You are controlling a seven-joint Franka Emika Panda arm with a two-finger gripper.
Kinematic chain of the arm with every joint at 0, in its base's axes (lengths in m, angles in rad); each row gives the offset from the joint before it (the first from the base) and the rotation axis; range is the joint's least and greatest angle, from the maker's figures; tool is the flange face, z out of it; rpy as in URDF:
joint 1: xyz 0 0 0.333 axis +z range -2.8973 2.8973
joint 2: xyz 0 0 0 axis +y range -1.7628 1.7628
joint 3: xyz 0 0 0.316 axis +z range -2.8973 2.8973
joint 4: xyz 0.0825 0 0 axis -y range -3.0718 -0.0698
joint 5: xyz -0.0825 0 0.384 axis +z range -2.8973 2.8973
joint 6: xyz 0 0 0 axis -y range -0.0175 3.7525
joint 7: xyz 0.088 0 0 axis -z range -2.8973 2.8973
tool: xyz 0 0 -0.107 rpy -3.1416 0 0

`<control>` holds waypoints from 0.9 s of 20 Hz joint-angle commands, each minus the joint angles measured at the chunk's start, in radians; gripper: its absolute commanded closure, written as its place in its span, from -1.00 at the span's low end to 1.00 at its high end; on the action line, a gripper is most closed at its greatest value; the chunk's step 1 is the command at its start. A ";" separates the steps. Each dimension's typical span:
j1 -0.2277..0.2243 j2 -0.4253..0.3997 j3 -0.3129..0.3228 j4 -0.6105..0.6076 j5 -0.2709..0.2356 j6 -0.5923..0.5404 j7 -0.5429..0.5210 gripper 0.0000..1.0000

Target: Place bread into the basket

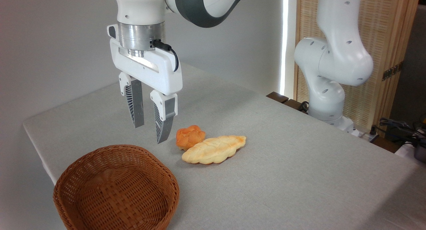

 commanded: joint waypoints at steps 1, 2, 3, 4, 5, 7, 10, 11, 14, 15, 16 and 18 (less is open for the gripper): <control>-0.007 -0.006 0.010 0.006 0.002 -0.008 -0.007 -1.00; -0.007 -0.006 0.010 0.006 0.002 -0.008 -0.007 -1.00; -0.007 -0.006 0.009 0.006 0.002 -0.008 -0.007 -1.00; -0.007 -0.006 0.010 0.006 0.002 -0.008 -0.007 -1.00; -0.007 -0.006 0.010 0.006 0.002 -0.008 -0.006 -1.00; -0.007 -0.006 0.010 0.006 0.002 -0.008 -0.006 -1.00; -0.007 -0.006 0.009 0.006 0.002 -0.008 -0.006 -1.00; -0.007 -0.006 0.009 0.006 0.004 -0.011 -0.004 -1.00; -0.007 -0.003 0.003 0.006 0.002 -0.022 -0.007 -1.00; -0.007 -0.003 0.003 0.006 0.002 -0.022 -0.004 -1.00; -0.007 -0.002 0.003 0.006 0.002 -0.023 -0.004 -1.00; -0.007 0.000 0.003 0.006 0.002 -0.023 -0.004 -1.00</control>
